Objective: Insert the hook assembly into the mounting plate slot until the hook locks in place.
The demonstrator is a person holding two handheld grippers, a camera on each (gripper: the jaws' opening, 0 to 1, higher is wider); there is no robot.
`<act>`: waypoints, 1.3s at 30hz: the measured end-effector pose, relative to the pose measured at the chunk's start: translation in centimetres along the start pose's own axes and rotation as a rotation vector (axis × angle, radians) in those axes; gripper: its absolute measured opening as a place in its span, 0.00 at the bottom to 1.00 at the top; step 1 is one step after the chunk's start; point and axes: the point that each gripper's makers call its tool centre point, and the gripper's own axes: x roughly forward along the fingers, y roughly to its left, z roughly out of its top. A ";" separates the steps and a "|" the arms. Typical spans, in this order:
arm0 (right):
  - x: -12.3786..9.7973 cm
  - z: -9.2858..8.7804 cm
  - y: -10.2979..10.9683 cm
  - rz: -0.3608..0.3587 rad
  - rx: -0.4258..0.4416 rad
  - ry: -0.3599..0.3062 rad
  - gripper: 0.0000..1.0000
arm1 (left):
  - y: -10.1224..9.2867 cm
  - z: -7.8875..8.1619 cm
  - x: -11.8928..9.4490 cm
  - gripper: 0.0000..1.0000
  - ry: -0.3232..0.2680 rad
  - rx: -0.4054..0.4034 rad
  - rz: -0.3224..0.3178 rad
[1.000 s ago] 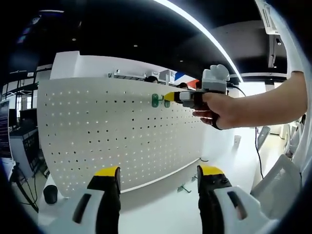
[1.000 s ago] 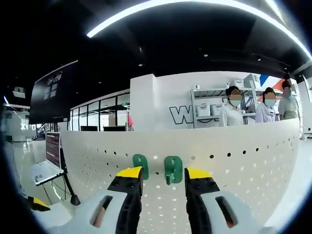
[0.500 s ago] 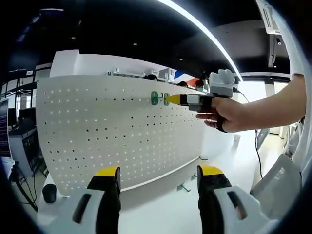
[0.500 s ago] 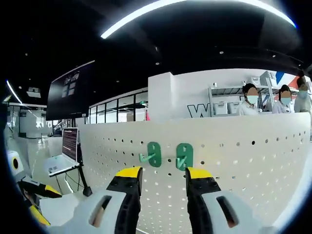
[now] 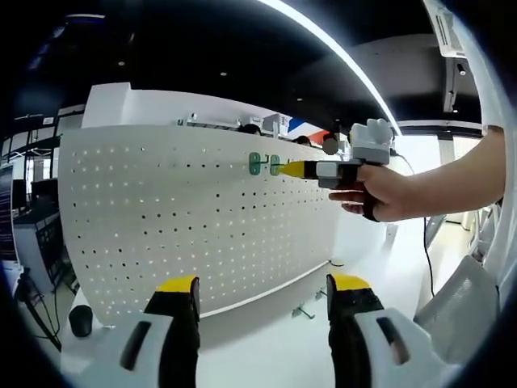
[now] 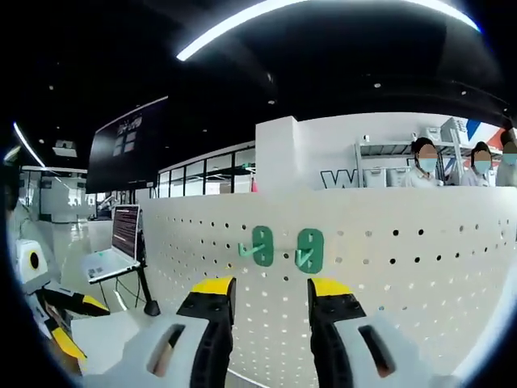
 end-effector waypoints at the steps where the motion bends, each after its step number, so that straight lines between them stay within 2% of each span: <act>1: -0.1 -0.1 0.2 0.012 -0.003 0.002 0.35 | 0.0 0.1 0.0 0.66 -0.001 0.000 -0.001; 12: -2.3 -1.8 1.3 0.103 -0.034 0.059 0.38 | 0.0 0.4 0.2 0.66 -0.009 -0.001 -0.008; 18: -4.0 -2.6 1.4 0.117 -0.032 0.073 0.40 | -0.2 0.4 0.2 0.67 -0.004 0.007 -0.011; 23: -5.4 -2.8 1.1 0.119 -0.042 0.066 0.40 | 0.1 0.5 0.0 0.67 -0.006 0.005 -0.003; 27: -6.6 -2.9 0.7 0.131 -0.012 0.050 0.42 | 0.1 0.9 -0.1 0.68 -0.013 0.008 -0.003; 39: -9.3 -3.3 0.9 0.148 -0.018 0.034 0.45 | 0.2 1.1 -0.6 0.69 -0.017 0.005 0.002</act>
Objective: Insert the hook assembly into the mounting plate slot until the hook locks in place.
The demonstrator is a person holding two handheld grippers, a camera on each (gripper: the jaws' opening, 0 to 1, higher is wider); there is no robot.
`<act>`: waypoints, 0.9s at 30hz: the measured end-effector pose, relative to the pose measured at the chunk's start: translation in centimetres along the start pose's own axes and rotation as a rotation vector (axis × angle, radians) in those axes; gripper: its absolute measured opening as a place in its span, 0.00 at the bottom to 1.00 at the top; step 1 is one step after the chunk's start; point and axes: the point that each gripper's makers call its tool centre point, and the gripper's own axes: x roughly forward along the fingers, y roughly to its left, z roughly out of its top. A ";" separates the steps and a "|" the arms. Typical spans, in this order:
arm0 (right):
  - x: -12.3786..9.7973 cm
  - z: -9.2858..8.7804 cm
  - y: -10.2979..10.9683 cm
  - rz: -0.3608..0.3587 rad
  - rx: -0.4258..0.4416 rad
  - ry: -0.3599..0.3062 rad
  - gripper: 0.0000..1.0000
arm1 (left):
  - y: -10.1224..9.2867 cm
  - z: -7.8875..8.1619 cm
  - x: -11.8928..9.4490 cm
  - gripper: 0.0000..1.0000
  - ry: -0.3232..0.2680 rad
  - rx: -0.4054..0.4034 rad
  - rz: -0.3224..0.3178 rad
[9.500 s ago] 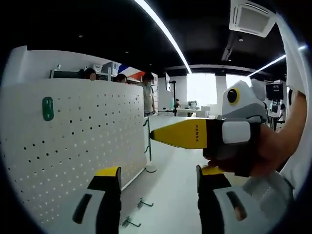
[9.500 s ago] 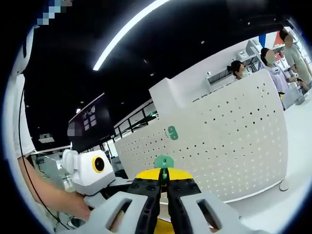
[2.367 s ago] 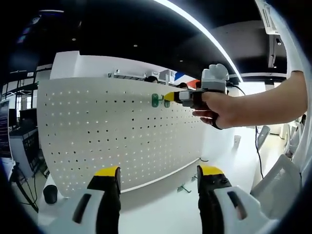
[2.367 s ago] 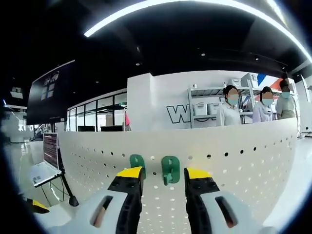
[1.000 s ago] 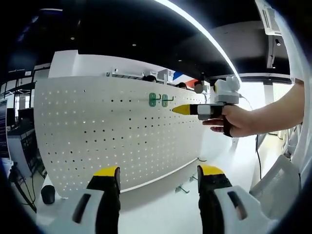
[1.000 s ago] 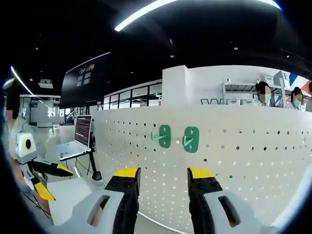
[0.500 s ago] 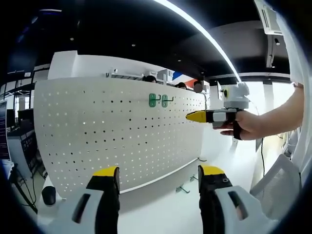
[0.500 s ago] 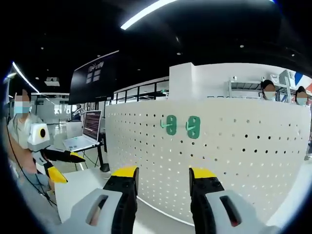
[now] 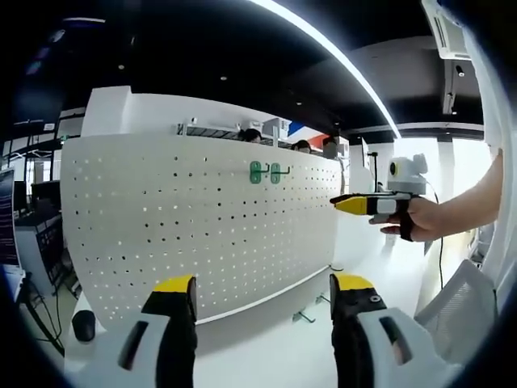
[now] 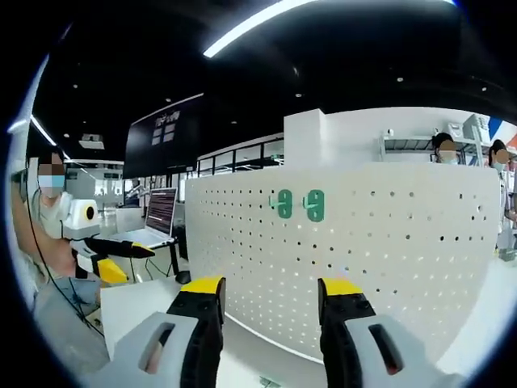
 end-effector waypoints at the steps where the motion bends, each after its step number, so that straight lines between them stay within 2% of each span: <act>1: -0.2 -0.1 0.0 0.000 0.003 0.000 0.45 | 0.0 0.0 0.0 0.69 0.001 -0.001 -0.001; 12: -2.4 -1.3 0.7 0.008 0.004 0.010 0.48 | -0.3 -0.6 -0.3 0.70 0.006 -0.008 0.001; 27: -5.2 -3.2 1.4 -0.017 0.041 0.013 0.55 | -0.8 -1.4 -0.7 0.74 0.000 -0.025 -0.008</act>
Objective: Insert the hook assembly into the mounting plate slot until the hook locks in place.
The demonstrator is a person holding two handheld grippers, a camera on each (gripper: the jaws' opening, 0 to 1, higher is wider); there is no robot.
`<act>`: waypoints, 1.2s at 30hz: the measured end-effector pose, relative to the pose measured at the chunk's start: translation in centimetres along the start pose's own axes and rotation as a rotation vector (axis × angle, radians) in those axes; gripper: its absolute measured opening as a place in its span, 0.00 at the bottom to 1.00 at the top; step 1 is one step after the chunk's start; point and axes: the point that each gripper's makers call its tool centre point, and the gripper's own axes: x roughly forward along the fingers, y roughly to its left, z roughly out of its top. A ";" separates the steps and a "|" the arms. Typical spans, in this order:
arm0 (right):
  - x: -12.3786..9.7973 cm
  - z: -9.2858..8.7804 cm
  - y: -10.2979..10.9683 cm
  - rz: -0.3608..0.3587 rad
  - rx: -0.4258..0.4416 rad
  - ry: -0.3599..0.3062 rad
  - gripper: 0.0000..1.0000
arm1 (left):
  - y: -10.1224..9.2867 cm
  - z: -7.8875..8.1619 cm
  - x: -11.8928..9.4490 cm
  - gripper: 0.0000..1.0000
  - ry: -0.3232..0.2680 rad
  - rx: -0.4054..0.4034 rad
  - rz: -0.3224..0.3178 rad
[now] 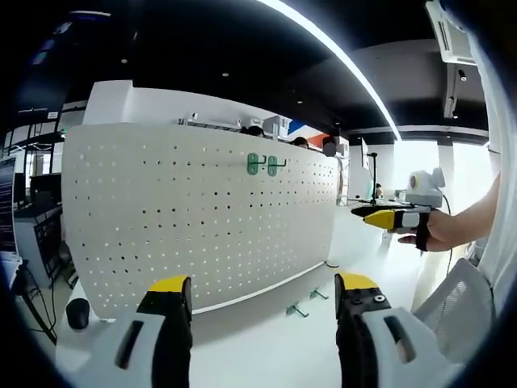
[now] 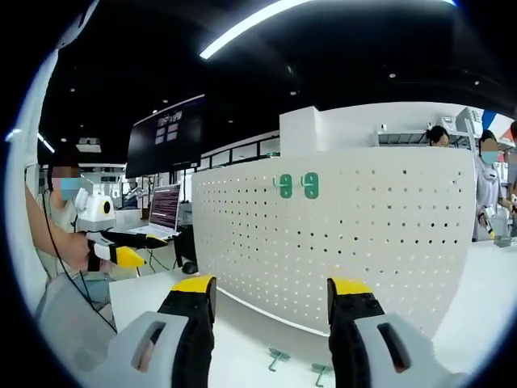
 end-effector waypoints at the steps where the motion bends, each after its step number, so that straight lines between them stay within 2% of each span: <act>1: -0.2 -0.2 0.0 -0.001 0.011 0.001 0.55 | 0.0 0.0 0.0 0.75 0.000 -0.001 -0.002; 11: -1.8 -1.1 0.2 -0.027 0.035 0.005 0.57 | -0.1 -0.5 -0.4 0.77 -0.006 -0.019 -0.002; 17: -2.0 -1.2 0.1 -0.036 0.043 0.005 0.57 | -0.2 -0.9 -0.5 0.77 0.001 -0.023 -0.002; 29: -1.7 -0.7 -0.2 -0.043 0.047 -0.008 0.57 | -0.4 -0.5 0.2 0.76 0.013 -0.004 -0.015; 33: -1.7 -0.7 -0.2 -0.046 0.048 -0.009 0.57 | -0.5 -0.7 0.8 0.75 0.036 0.011 -0.030; 36: -1.9 -0.8 -0.2 -0.048 0.057 -0.011 0.56 | -0.6 -1.2 1.6 0.73 0.075 0.039 -0.042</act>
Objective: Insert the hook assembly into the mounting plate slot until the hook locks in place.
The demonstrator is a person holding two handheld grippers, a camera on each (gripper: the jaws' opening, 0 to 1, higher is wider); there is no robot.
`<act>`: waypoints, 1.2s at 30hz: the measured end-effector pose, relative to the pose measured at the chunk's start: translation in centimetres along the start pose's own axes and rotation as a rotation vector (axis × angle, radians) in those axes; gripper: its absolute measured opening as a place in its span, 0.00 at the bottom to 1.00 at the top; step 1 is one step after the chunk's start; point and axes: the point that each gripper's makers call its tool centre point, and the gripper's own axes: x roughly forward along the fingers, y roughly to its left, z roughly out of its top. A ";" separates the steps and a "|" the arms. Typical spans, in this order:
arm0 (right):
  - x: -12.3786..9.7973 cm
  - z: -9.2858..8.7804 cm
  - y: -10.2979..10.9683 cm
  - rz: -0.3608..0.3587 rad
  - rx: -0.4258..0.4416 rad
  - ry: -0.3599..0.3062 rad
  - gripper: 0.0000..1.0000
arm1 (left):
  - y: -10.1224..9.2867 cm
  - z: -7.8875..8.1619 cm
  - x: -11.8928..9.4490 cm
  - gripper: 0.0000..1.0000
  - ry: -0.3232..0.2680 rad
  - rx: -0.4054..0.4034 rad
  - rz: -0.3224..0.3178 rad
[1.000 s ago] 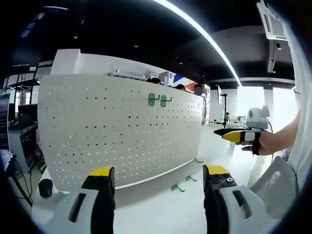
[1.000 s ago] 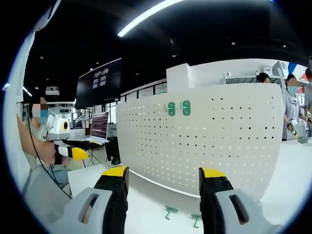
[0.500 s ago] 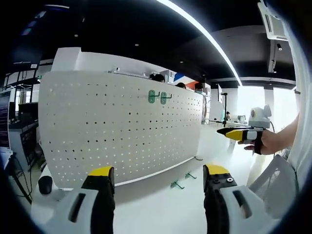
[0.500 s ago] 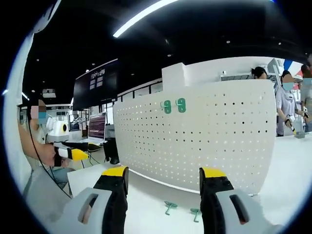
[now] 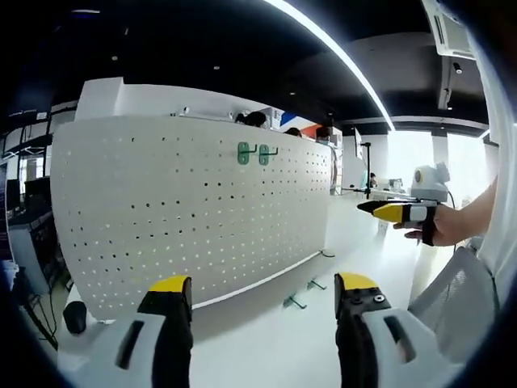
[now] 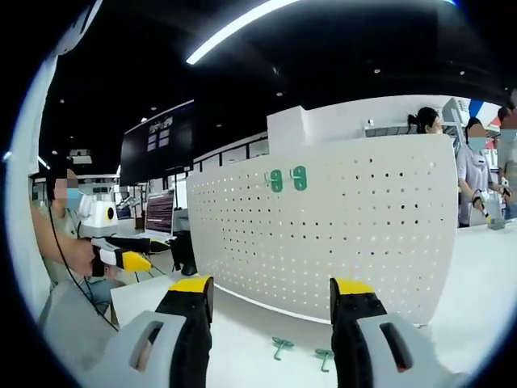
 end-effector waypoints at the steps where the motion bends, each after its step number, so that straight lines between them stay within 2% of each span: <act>1: 0.0 -0.1 0.0 0.000 0.000 0.000 0.56 | 0.0 0.0 0.2 0.73 0.004 0.001 -0.004; 11: -0.4 -0.4 -0.2 -0.015 0.015 -0.004 0.56 | -0.5 0.4 2.5 0.73 0.030 0.044 -0.078; 19: -0.8 -0.5 -0.4 -0.024 0.013 -0.006 0.56 | -0.9 0.1 3.7 0.74 0.055 0.072 -0.131; 26: -1.2 -0.8 -0.5 -0.031 0.015 0.000 0.56 | -1.0 -0.5 4.3 0.74 0.075 0.088 -0.161; 36: -1.6 -0.9 -0.8 -0.042 0.015 0.001 0.56 | -1.5 -1.6 5.3 0.74 0.132 0.122 -0.226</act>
